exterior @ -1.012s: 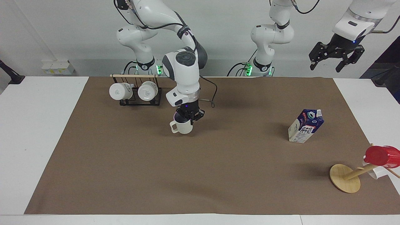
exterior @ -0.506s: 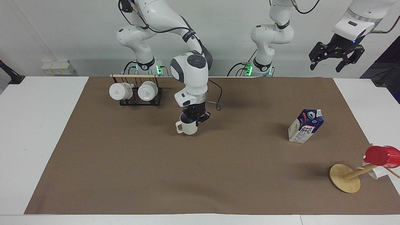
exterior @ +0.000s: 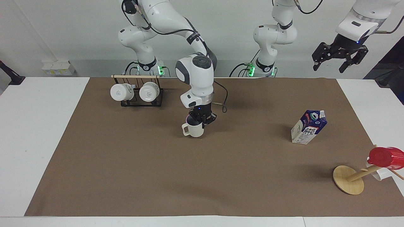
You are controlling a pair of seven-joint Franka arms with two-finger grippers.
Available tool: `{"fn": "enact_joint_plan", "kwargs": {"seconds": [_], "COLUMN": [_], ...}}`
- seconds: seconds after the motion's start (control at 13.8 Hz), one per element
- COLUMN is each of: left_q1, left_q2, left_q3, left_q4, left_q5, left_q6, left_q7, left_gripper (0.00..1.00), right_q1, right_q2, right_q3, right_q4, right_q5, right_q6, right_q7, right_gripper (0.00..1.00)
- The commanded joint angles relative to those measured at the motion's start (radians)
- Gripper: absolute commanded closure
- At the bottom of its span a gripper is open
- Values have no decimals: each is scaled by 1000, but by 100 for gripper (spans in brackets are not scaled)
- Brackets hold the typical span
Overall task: Place cup and milk on table
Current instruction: 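Carry the white mug with the right gripper toward the table center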
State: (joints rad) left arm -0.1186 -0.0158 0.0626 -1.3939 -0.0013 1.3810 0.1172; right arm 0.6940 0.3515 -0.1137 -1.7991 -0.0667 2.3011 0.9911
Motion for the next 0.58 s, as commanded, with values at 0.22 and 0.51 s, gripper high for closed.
{"fn": "enact_joint_plan", "kwargs": {"seconds": [0.22, 0.51], "left_q1": [-4, -4], "left_q2": [-4, -4], "left_q3": [6, 6], "left_q4": [9, 9], "left_q5": [3, 1], "left_q6": [-16, -17], "left_q7": [-4, -2], "left_gripper": [0, 0], "right_q1": [-1, -7], "right_q2": [9, 10], "right_q3": [-1, -1], "right_q4": [-14, -14], "right_q5": [-7, -7], "right_q6": [24, 35], "right_q7": [23, 15], "right_gripper": [100, 13]}}
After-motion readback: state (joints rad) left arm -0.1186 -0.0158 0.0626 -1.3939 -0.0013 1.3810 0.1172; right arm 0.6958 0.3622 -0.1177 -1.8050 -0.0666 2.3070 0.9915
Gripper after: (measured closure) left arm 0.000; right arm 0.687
